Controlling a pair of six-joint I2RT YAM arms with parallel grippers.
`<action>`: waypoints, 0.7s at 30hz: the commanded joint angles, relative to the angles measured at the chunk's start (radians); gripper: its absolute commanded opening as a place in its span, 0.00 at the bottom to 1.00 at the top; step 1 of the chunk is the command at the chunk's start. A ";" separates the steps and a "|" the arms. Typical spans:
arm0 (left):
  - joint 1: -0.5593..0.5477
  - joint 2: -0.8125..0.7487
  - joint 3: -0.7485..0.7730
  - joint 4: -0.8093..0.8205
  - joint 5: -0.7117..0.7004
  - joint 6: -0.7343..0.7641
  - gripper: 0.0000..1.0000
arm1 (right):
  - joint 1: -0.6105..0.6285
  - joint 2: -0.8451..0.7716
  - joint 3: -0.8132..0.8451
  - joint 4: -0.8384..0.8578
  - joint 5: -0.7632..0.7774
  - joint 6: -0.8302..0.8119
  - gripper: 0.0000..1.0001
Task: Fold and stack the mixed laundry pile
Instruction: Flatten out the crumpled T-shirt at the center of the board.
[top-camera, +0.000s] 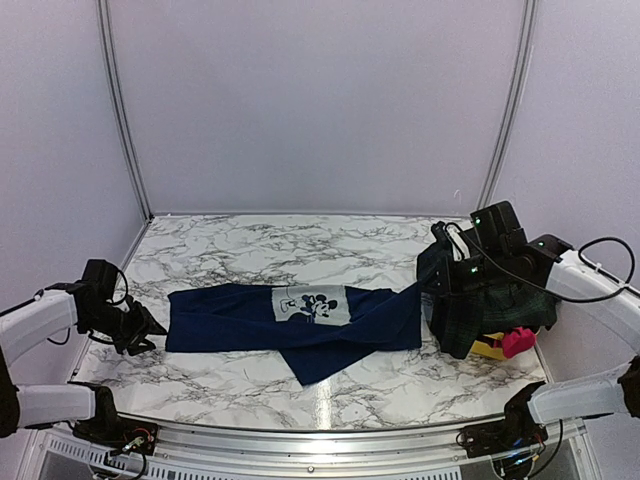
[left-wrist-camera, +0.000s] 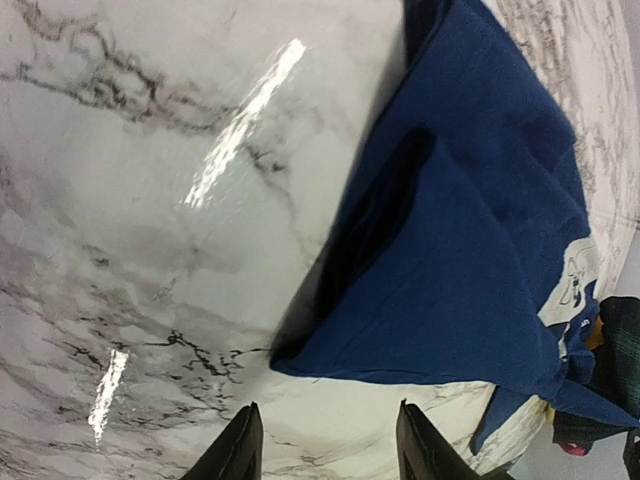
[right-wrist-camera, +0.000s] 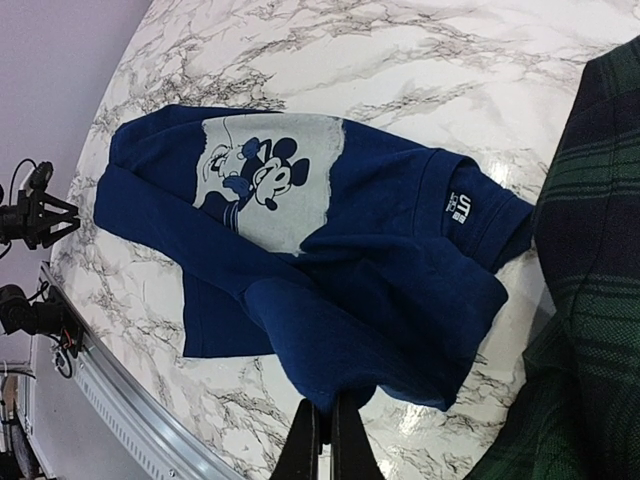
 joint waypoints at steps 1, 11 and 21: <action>-0.016 0.001 -0.029 -0.008 -0.013 -0.009 0.46 | -0.005 -0.018 -0.003 0.015 -0.013 -0.001 0.00; -0.096 0.154 -0.032 0.076 -0.058 -0.017 0.42 | -0.005 -0.013 0.010 0.012 0.000 -0.019 0.00; -0.110 0.262 -0.020 0.144 -0.131 -0.042 0.33 | -0.005 -0.006 0.021 0.017 0.008 -0.019 0.00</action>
